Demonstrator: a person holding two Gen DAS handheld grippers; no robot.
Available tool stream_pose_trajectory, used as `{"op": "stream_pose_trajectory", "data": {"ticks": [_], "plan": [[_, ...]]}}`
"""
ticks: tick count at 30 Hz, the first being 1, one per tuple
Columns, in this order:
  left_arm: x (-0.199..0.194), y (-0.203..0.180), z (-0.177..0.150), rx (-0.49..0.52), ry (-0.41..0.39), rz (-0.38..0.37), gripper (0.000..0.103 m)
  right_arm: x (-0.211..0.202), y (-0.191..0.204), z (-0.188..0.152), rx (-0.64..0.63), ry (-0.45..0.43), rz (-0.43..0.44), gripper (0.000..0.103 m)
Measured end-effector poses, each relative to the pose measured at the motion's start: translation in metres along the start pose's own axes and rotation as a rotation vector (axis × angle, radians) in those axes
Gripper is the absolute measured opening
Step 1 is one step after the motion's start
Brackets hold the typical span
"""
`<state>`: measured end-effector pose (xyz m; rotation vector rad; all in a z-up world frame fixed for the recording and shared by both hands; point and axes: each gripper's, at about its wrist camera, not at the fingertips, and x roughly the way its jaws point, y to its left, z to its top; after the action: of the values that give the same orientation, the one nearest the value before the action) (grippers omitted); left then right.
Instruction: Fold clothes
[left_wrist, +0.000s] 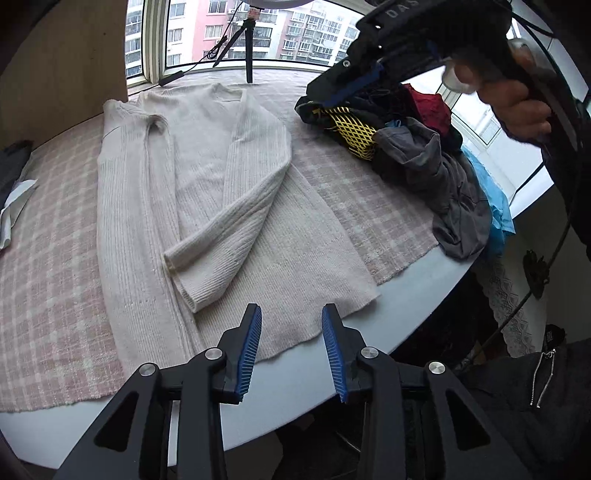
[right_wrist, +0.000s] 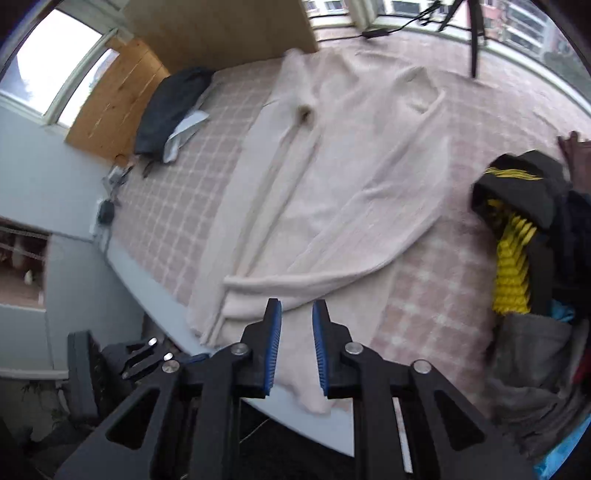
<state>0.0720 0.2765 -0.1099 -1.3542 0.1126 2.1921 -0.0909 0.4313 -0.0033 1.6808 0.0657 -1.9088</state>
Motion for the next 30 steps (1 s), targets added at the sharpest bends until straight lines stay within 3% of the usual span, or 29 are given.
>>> {"op": "stream_pose_trajectory", "data": {"ticks": [4, 8, 13, 16, 18, 22, 24, 25, 30], "plan": [[0.013, 0.009, 0.014, 0.055, -0.001, 0.145, 0.032, 0.003, -0.055, 0.048, 0.044, -0.058, -0.150, 0.018], [0.022, 0.033, 0.028, 0.028, 0.039, 0.152, 0.035, 0.025, -0.106, 0.094, 0.101, -0.040, -0.148, 0.018], [0.046, 0.031, 0.034, 0.104, 0.120, 0.161, 0.039, 0.060, -0.114, 0.146, 0.081, 0.010, -0.085, 0.020], [0.058, 0.032, 0.038, 0.091, 0.139, 0.170, 0.039, 0.085, -0.102, 0.173, 0.033, 0.024, -0.115, 0.034], [0.065, 0.034, 0.041, 0.071, 0.147, 0.157, 0.039, 0.101, -0.100, 0.186, 0.035, 0.036, -0.126, 0.036], [0.075, 0.034, 0.039, 0.012, 0.206, 0.067, 0.037, 0.114, -0.100, 0.188, 0.007, 0.068, -0.141, 0.036], [0.063, 0.023, 0.030, 0.002, 0.242, -0.065, 0.034, 0.120, -0.100, 0.189, -0.007, 0.083, -0.148, 0.036], [0.050, 0.015, 0.026, 0.028, 0.220, -0.100, 0.034, 0.123, -0.100, 0.189, -0.014, 0.091, -0.152, 0.036], [0.028, 0.016, 0.039, 0.120, 0.149, 0.050, 0.037, 0.120, -0.095, 0.182, -0.060, 0.092, -0.148, 0.036]]}}
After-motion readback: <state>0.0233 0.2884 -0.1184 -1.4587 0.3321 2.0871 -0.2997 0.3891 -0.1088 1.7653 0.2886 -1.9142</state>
